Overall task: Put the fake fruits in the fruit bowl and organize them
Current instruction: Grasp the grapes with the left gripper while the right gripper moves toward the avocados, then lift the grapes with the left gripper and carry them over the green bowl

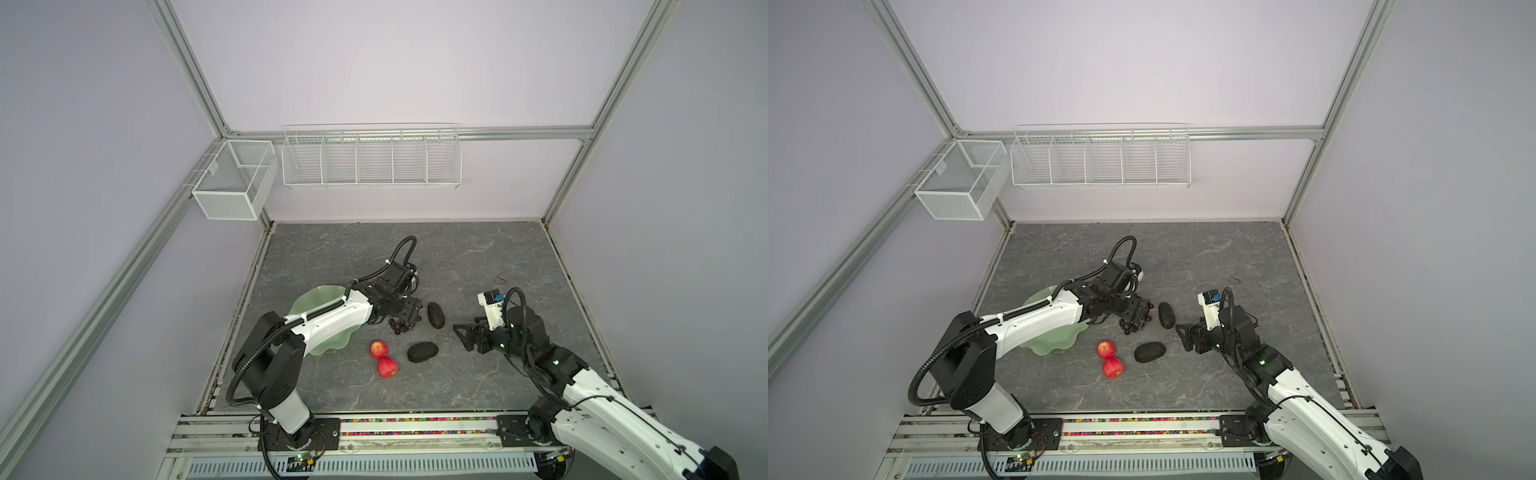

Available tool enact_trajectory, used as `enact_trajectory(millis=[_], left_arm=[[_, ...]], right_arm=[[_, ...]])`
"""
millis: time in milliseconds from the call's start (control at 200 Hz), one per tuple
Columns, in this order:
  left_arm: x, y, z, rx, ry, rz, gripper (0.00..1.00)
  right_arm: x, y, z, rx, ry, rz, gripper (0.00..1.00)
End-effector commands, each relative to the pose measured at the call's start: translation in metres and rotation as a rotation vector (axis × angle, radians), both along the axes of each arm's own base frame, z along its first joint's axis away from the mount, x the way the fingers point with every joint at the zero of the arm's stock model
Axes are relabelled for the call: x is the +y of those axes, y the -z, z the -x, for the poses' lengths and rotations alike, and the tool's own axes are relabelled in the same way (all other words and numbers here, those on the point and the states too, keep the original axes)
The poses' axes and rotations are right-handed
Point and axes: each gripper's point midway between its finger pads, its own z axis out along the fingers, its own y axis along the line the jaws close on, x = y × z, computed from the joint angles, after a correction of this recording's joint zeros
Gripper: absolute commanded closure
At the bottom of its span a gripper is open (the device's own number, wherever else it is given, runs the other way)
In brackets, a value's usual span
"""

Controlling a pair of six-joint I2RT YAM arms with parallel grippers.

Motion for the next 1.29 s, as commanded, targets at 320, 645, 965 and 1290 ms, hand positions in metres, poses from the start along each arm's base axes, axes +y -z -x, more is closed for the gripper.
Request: enact_trajectory(millis=[320,645,965,1290], left_arm=[[-0.016,0.029,-0.003,0.078,-0.137,-0.029,0.36],[-0.023,0.069,-0.011,0.125,-0.144,-0.106,0.54],[-0.035,0.056,-0.011,0.135,-0.108,-0.060,0.76],[-0.037,0.006,-0.019,0.144,-0.084,0.145,0.86]], right_arm=[[0.001,-0.004,0.008,0.016,-0.038,0.023,0.12],[-0.001,-0.007,0.006,0.011,-0.021,0.025,0.12],[-0.009,-0.020,0.002,-0.003,0.029,0.040,0.12],[0.006,-0.025,-0.007,0.005,-0.021,0.043,0.12]])
